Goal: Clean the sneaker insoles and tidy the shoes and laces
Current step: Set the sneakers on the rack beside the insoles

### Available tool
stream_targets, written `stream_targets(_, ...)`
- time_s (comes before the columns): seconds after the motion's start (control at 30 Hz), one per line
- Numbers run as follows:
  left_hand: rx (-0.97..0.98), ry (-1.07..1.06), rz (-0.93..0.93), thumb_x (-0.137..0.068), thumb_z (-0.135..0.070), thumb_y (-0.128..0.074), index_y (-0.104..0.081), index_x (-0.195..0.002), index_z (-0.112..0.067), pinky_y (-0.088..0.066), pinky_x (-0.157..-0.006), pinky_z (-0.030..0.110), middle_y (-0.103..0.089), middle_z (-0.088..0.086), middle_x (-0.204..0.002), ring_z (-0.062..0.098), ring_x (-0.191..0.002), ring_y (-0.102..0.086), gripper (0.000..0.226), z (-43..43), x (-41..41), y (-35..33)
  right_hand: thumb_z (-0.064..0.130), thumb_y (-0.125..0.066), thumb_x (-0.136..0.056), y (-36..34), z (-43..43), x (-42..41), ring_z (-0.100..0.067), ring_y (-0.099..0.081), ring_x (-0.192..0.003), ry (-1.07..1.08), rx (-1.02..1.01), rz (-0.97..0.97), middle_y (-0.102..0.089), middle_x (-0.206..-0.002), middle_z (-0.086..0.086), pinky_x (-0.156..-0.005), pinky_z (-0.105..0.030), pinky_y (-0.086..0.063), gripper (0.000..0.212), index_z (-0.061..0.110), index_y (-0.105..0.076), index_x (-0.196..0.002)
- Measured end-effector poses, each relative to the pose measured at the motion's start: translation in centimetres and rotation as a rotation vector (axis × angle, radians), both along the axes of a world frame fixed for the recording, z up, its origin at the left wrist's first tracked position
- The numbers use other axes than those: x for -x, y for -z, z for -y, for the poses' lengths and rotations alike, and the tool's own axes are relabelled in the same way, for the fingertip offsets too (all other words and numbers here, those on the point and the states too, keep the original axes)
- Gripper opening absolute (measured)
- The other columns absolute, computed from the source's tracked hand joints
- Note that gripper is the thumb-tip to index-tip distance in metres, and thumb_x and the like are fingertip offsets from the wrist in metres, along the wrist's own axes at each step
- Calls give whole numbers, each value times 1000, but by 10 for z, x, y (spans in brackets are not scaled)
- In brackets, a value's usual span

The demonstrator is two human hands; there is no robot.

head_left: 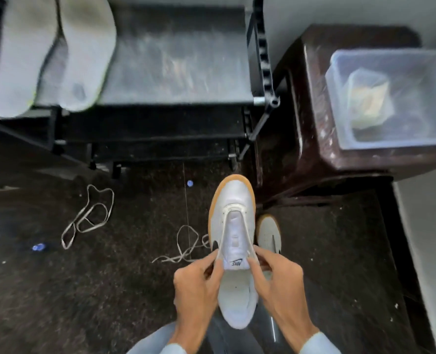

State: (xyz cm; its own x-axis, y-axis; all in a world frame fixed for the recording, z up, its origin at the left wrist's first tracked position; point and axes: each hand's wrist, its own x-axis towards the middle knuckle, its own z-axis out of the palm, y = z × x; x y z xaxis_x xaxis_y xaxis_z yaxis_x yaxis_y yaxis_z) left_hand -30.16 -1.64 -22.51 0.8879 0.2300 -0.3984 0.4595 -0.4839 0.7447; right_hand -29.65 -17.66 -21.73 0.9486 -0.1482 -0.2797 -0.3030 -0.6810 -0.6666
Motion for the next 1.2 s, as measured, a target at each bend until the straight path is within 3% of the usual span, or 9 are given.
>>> stream_targets(0.07, -28, -54, 80, -86, -33, -79, -80, -100, -38, -56, -64, 11, -73, -30, -71, -17, -64, -66, 16, -15, -8, -37, 25, -77, -84, -36, -11, -13, 2, -67, -74, -2, -1, 76, -74, -85, 16, -73, -21, -57, 20, 29, -77, -103)
stream_targets(0.1, -51, -78, 113, -84, -36, -80, -80, -97, -43, -59, -70, 14, -73, -30, -71, -17, -65, -68, 15, -23, -14, -55, 26, -78, -82, -53, -19, -22, 3, -66, -74, 5, 8, 130, -74, -82, 16, -75, -13, -53, 18, 30, -78, -99)
stream_targets(0.17, -76, -135, 153, -79, -53, -71, -75, -98, -54, -62, -81, 36, -75, -28, -69, -11, -63, -70, 19, -38, -29, -89, 28, -76, -76, -86, -35, -42, 4, -65, -72, 30, 6, 240, -73, -77, 15, -73, 0, -44, 17, 29, -80, -93)
stream_targets(0.23, -50, -192, 179, -75, -59, -67, -73, -99, -57, -59, -88, 49, -74, -28, -67, -7, -63, -72, 25, -55, -48, -115, 29, -76, -76, -117, -52, -67, 3, -65, -68, 17, -19, 314, -72, -75, 16, -71, -4, -45, 16, 28, -80, -91)
stream_targets(0.37, 91, -238, 201, -81, -36, -81, -82, -97, -35, -64, -71, 26, -78, -23, -74, -5, -69, -75, 16, -86, -106, -157, 26, -77, -84, -159, -83, -129, 3, -68, -74, -22, -124, 314, -74, -85, 20, -69, -10, -50, 12, 28, -79, -95)
stream_targets(0.5, 44, -168, 311, -85, -28, -79, -83, -97, -26, -62, -74, 26, -81, -14, -88, -9, -77, -73, 13, -116, -189, -163, 21, -72, -88, -161, -114, -206, 1, -69, -74, -67, -67, 407, -76, -83, 14, -71, -16, -53, 9, 22, -78, -95)
stream_targets(0.67, -8, -156, 386, -84, -25, -76, -84, -87, -17, -63, -73, 35, -82, 1, -84, 7, -76, -76, 12, -142, -285, -154, 27, -67, -90, -148, -145, -297, -8, -70, -72, -66, 14, 435, -76, -81, 5, -73, -33, -57, 16, 16, -78, -93)
stream_targets(0.9, 0, -170, 345, -83, -23, -74, -84, -88, -16, -63, -81, 37, -82, 2, -86, 17, -81, -77, 13, -162, -364, -141, 25, -66, -90, -141, -172, -374, -13, -69, -73, -36, 93, 374, -75, -78, 2, -79, -33, -57, 16, 15, -77, -92)
stream_targets(1.2, -17, -135, 360, -87, -23, -73, -83, -91, -13, -62, -82, 35, -82, 5, -88, 19, -82, -77, 15, -162, -376, -134, 25, -65, -91, -128, -180, -388, -12, -68, -75, -14, 135, 339, -74, -81, 2, -81, -32, -57, 17, 14, -76, -96)
